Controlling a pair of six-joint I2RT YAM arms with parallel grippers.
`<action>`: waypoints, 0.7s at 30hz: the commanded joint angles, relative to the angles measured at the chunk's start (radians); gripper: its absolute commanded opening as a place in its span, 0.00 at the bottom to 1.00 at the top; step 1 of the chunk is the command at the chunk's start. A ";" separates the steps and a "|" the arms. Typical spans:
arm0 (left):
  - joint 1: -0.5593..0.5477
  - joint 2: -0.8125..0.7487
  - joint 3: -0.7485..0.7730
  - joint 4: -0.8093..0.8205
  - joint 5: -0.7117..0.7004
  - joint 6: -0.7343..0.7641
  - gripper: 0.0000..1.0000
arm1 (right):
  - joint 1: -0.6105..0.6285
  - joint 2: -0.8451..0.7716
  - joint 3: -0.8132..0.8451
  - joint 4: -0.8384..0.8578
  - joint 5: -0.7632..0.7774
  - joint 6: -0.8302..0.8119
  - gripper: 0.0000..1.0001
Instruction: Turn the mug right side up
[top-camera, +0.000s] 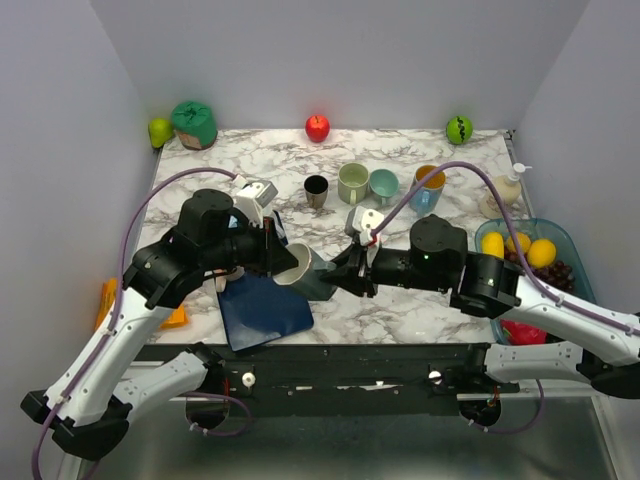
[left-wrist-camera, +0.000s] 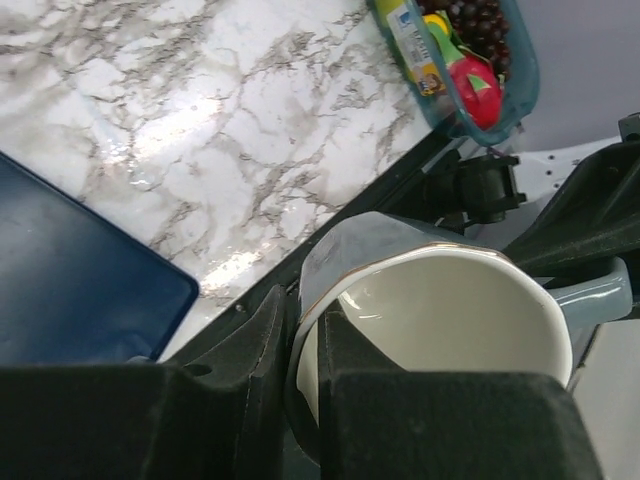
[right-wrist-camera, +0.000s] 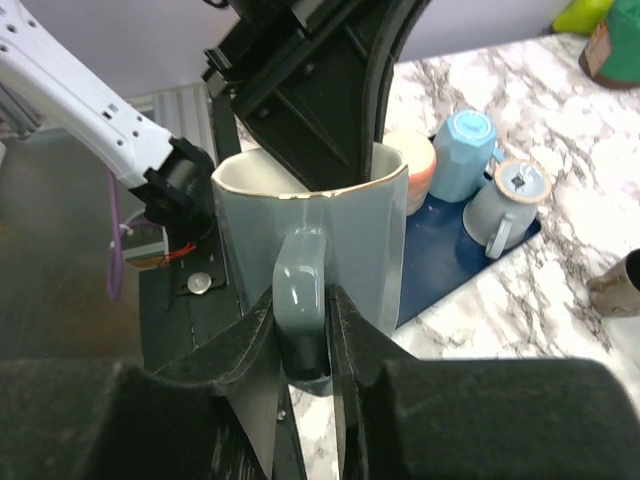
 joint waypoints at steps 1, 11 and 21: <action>-0.006 0.007 0.050 -0.048 -0.034 0.112 0.00 | -0.004 0.054 0.028 -0.031 0.070 0.002 0.34; -0.006 0.023 0.018 -0.060 -0.067 0.155 0.00 | -0.004 0.213 0.061 -0.084 0.061 -0.024 0.13; -0.006 0.044 0.044 -0.072 -0.180 0.164 0.23 | -0.004 0.357 0.075 -0.134 0.226 0.005 0.01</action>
